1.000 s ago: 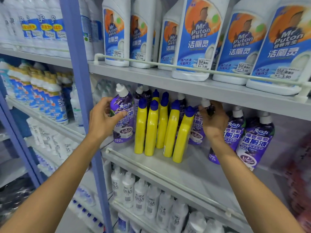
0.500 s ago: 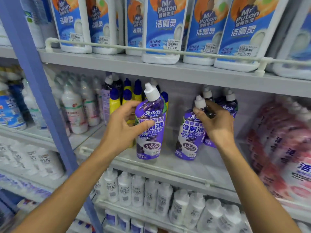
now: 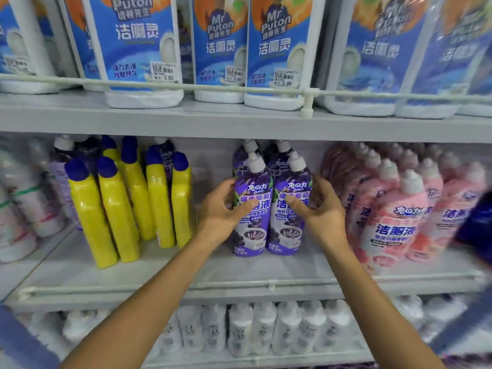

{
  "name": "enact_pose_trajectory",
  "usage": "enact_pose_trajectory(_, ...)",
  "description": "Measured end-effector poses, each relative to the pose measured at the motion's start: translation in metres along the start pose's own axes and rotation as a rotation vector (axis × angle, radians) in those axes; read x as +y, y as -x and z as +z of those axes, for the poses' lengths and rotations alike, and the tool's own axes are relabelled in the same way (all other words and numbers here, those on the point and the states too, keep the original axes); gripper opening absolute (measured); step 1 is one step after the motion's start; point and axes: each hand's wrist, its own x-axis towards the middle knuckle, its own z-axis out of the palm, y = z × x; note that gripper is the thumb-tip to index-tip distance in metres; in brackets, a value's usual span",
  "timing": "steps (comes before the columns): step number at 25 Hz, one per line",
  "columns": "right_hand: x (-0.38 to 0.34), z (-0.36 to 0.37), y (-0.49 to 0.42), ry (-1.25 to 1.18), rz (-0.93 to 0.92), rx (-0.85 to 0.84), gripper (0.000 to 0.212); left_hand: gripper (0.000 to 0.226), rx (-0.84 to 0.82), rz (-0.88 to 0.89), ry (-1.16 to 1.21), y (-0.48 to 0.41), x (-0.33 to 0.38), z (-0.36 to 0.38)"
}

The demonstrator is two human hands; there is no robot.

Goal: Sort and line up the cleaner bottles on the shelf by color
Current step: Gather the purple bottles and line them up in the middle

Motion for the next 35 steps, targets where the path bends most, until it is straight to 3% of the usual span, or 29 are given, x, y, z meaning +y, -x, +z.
enact_pose_trajectory(3,0.023,0.005,0.026,0.133,0.103,-0.017,0.059,0.063,-0.065,-0.073,-0.065,0.007,-0.025,-0.003)
enact_pose_trajectory(6,0.033,0.009,0.025,0.123,0.145,-0.015,0.056,0.051,-0.082,-0.144,-0.144,0.012,-0.048,-0.001)
enact_pose_trajectory(16,0.055,0.039,-0.019,0.117,0.154,0.043,0.058,0.053,0.068,-0.096,-0.339,-0.021,-0.056,0.015)
enact_pose_trajectory(22,0.067,0.041,-0.025,0.109,0.153,0.037,0.059,0.055,0.096,-0.102,-0.311,-0.025,-0.060,0.015)
enact_pose_trajectory(27,0.075,0.037,-0.021,0.117,0.210,-0.044,0.072,0.061,0.068,-0.145,-0.285,-0.016,-0.066,0.016)
enact_pose_trajectory(35,0.087,0.042,-0.018,0.091,0.284,-0.032,0.067,0.062,0.085,-0.176,-0.374,-0.009,-0.077,0.023)
